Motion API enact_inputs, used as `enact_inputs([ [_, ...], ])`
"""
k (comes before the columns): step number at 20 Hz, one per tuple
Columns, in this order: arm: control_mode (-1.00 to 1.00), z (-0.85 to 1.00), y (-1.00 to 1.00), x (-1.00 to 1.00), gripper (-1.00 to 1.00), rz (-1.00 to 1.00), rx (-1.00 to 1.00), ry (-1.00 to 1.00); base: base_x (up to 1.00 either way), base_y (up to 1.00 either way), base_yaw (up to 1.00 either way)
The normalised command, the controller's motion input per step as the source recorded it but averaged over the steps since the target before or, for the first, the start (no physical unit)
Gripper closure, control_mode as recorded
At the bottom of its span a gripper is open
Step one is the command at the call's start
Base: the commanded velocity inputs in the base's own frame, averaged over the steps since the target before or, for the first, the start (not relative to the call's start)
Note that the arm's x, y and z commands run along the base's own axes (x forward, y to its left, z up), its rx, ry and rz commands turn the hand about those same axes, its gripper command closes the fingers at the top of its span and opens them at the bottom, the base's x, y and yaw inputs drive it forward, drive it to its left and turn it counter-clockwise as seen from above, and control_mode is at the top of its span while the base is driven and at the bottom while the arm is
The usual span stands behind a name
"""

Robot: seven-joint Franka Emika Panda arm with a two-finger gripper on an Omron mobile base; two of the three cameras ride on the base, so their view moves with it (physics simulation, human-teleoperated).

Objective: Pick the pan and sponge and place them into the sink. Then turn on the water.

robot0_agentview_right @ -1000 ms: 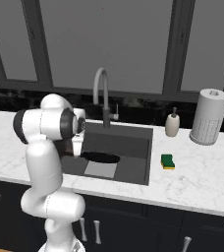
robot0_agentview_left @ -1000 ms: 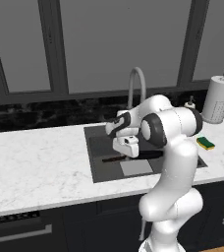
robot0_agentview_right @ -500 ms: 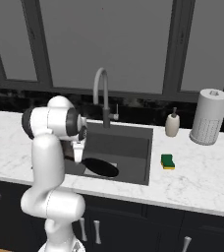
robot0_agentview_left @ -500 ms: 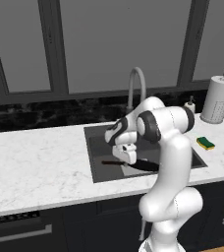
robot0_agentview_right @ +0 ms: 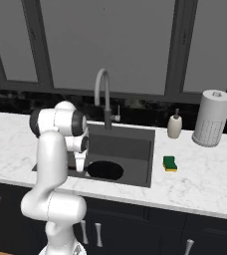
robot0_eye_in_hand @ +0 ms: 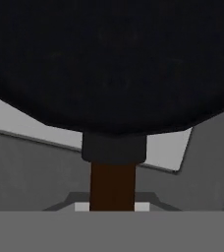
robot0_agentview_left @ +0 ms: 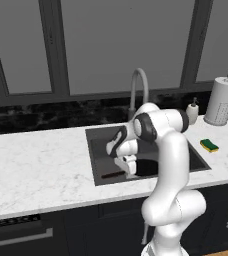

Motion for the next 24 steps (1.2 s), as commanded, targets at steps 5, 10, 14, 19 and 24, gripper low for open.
enact_inputs([
  [5, -1.00, -0.53, 0.00, 0.20, 1.00, -0.04, -0.05, -0.04, 0.00, 0.00, 0.00],
  [10, -1.00, -0.50, 0.00, 0.25, 1.00, -0.03, -0.02, -0.05, 0.00, 0.00, 0.00],
  [14, -1.00, -0.32, 0.00, 0.23, 1.00, 0.00, 0.00, 0.00, 0.00, 0.00, 0.00],
  [19, -1.00, -0.11, 0.00, 0.03, -1.00, 0.00, -0.01, 0.00, 0.00, 0.00, 0.00],
  [24, -1.00, 0.16, 0.00, 0.00, -1.00, 0.03, 0.00, 0.00, 0.00, 0.00, 0.00],
])
